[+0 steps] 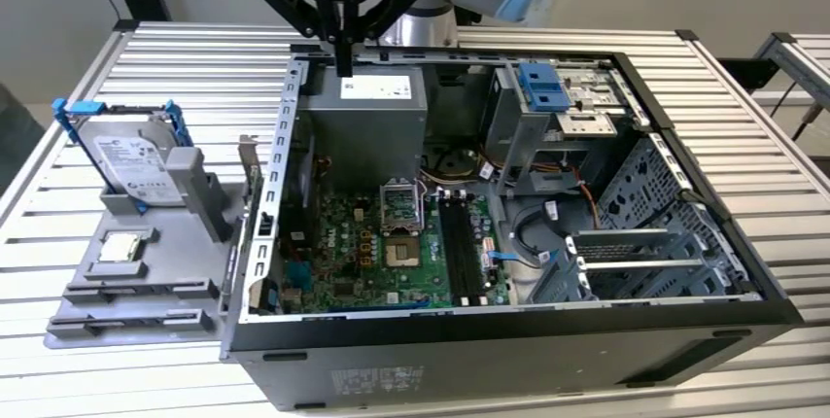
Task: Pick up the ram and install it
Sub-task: 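Press down the ram until it locks into place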
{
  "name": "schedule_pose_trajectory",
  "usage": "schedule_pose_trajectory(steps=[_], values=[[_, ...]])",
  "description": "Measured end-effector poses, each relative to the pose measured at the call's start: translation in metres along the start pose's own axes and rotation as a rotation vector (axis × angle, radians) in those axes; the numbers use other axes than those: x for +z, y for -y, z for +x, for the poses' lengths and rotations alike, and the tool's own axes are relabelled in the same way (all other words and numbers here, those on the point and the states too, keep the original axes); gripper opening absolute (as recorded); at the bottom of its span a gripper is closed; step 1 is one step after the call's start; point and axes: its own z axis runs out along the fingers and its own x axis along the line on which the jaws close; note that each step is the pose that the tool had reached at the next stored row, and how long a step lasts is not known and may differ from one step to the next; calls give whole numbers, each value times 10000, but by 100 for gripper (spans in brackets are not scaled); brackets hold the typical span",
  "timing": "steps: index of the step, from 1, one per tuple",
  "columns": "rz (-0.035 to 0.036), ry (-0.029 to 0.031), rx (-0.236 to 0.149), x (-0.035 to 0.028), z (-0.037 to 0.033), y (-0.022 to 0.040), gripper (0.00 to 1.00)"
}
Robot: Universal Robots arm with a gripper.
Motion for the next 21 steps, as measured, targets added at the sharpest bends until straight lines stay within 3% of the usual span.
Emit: schedule_pose_trajectory(steps=[21], values=[[-3,18,-85,-13,514,62,0]])
